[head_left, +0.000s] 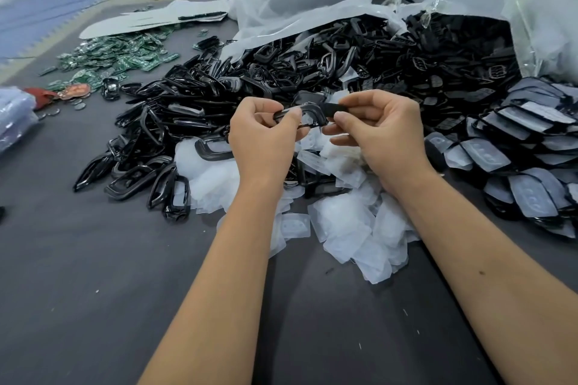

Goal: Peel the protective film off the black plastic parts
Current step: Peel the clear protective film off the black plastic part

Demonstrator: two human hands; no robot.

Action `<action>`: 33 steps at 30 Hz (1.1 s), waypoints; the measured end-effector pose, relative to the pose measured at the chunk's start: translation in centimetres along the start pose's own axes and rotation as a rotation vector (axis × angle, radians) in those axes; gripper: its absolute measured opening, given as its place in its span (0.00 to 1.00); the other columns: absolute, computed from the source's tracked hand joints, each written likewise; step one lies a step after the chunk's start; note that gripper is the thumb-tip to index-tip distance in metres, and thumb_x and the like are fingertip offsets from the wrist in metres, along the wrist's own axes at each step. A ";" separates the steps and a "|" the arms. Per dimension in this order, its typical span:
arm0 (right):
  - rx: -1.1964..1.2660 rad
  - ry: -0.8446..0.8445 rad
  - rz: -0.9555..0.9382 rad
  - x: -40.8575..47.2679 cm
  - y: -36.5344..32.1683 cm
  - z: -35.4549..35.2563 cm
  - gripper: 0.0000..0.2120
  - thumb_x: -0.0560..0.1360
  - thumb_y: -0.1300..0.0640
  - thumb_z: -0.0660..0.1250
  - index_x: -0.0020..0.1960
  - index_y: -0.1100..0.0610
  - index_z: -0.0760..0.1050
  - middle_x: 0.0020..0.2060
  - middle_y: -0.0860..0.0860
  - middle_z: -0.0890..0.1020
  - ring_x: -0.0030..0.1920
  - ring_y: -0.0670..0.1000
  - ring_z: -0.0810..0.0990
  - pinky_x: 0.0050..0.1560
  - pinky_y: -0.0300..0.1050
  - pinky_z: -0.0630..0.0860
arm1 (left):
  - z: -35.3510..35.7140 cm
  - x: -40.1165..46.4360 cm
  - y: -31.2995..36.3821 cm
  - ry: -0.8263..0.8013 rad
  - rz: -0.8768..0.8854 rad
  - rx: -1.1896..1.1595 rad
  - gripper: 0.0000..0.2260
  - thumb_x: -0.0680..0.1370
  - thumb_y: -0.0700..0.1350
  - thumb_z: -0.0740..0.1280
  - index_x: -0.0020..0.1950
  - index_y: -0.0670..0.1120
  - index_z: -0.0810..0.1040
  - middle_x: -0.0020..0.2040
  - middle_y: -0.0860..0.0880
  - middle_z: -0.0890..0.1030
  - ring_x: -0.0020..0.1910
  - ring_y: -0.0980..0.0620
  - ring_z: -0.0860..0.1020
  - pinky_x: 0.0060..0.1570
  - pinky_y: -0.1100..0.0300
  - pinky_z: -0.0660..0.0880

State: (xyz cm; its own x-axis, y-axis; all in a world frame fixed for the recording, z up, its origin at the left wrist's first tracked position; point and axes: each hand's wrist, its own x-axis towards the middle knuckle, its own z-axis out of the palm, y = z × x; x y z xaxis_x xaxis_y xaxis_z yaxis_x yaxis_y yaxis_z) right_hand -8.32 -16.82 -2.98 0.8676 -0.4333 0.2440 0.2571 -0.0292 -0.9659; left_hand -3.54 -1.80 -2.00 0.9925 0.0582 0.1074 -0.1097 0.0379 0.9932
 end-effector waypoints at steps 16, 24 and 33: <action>0.044 0.066 0.025 -0.3 -0.8 -0.1 0.06 0.77 0.69 0.73 0.49 0.60 0.80 0.40 0.57 0.88 0.39 0.57 0.89 0.31 0.41 0.81 | 0.2 0.3 0.3 0.014 -0.059 -0.220 0.11 0.76 0.32 0.64 0.54 0.42 0.81 0.37 0.44 0.76 0.30 0.47 0.83 0.35 0.59 0.81; 0.035 -0.010 -0.034 -0.5 -1.0 -0.1 0.09 0.77 0.71 0.70 0.44 0.59 0.74 0.46 0.54 0.85 0.48 0.56 0.89 0.32 0.44 0.82 | 0.4 0.3 0.5 -0.047 -0.157 -0.171 0.13 0.78 0.35 0.61 0.48 0.41 0.86 0.28 0.55 0.79 0.30 0.53 0.79 0.33 0.62 0.76; 0.101 -0.061 0.003 -0.5 -1.2 -0.2 0.05 0.80 0.67 0.69 0.49 0.59 0.75 0.45 0.62 0.86 0.43 0.61 0.88 0.30 0.44 0.80 | 0.4 0.1 0.5 -0.080 -0.071 -0.239 0.03 0.80 0.39 0.72 0.50 0.42 0.86 0.39 0.47 0.80 0.36 0.53 0.78 0.35 0.64 0.77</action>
State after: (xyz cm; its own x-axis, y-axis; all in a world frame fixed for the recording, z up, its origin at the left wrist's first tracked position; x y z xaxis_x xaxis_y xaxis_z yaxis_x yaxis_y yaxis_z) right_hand -9.16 -16.77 -1.97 0.8917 -0.3779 0.2491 0.2936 0.0641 -0.9538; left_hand -3.45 -2.18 -1.43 0.9982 -0.0319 0.0506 -0.0399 0.2742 0.9608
